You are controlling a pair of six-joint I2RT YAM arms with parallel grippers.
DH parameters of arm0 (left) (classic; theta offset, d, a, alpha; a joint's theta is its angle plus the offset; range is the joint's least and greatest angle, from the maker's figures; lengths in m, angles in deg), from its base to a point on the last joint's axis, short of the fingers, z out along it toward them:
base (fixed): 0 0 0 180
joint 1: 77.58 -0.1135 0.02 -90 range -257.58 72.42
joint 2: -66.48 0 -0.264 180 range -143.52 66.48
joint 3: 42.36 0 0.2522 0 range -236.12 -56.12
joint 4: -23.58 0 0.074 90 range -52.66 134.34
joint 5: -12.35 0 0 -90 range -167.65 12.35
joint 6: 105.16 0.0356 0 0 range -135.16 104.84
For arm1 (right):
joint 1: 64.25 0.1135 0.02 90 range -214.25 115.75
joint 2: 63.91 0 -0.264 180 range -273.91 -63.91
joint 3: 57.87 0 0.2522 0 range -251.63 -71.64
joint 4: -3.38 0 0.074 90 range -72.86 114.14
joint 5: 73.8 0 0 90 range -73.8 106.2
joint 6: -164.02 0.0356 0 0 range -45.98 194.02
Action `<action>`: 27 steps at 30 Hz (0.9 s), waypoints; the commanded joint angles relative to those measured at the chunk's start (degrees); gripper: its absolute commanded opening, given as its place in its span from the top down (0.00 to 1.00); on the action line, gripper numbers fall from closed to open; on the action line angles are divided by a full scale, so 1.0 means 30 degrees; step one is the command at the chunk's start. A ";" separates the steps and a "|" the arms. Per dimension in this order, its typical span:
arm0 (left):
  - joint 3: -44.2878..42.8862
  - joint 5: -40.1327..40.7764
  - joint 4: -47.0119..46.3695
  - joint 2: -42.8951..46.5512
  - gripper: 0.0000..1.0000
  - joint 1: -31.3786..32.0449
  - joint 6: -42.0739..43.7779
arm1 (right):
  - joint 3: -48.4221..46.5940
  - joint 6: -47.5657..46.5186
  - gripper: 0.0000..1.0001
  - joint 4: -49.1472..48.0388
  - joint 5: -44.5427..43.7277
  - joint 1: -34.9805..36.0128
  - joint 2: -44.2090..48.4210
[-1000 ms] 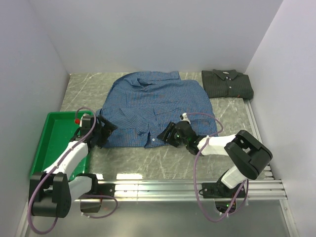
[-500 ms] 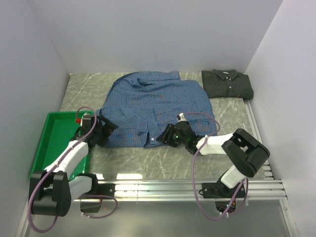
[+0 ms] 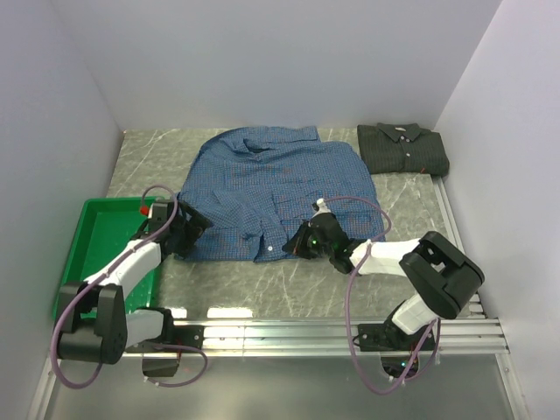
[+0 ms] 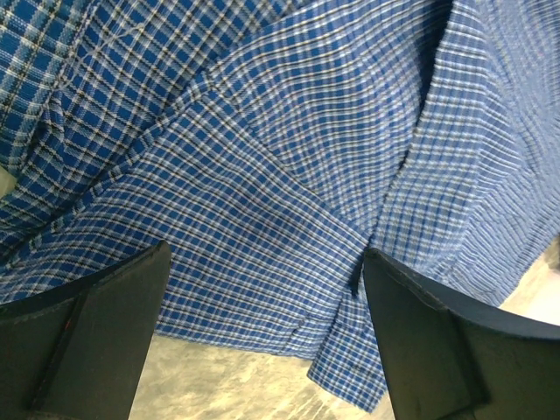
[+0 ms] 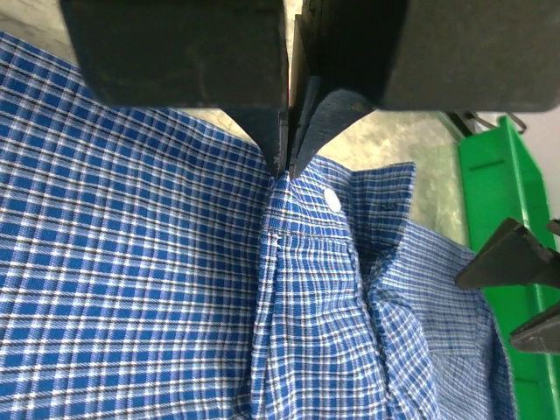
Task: Fold and stack the long sleeve shirts
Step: Fold the shirt
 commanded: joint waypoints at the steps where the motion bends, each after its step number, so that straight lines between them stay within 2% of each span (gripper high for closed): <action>1: -0.0534 0.0626 -0.0737 -0.0626 0.02 0.0131 -0.0013 | -0.1292 -0.1037 1.00 0.1340 -0.0547 0.0108 0.1192; 8: 0.0167 0.1009 -0.0854 -0.1713 0.02 0.0131 -0.0627 | -0.4661 -0.5688 1.00 0.9160 -0.1807 -0.0097 0.2952; 13: 0.0432 0.1009 -0.0563 -0.1451 0.02 0.0160 -0.0717 | -0.6948 -0.8038 1.00 1.3873 -0.2624 -0.1297 0.3919; 22: 0.0257 0.1009 -0.0035 -0.1039 0.02 0.0131 -0.0570 | -0.8385 -1.0062 1.00 1.8418 -0.1871 -0.4459 0.4449; 27: 0.0315 0.1009 0.0082 -0.1010 0.02 0.0131 -0.0570 | -0.9204 -1.0238 0.98 2.0442 -0.1252 -0.5106 0.4330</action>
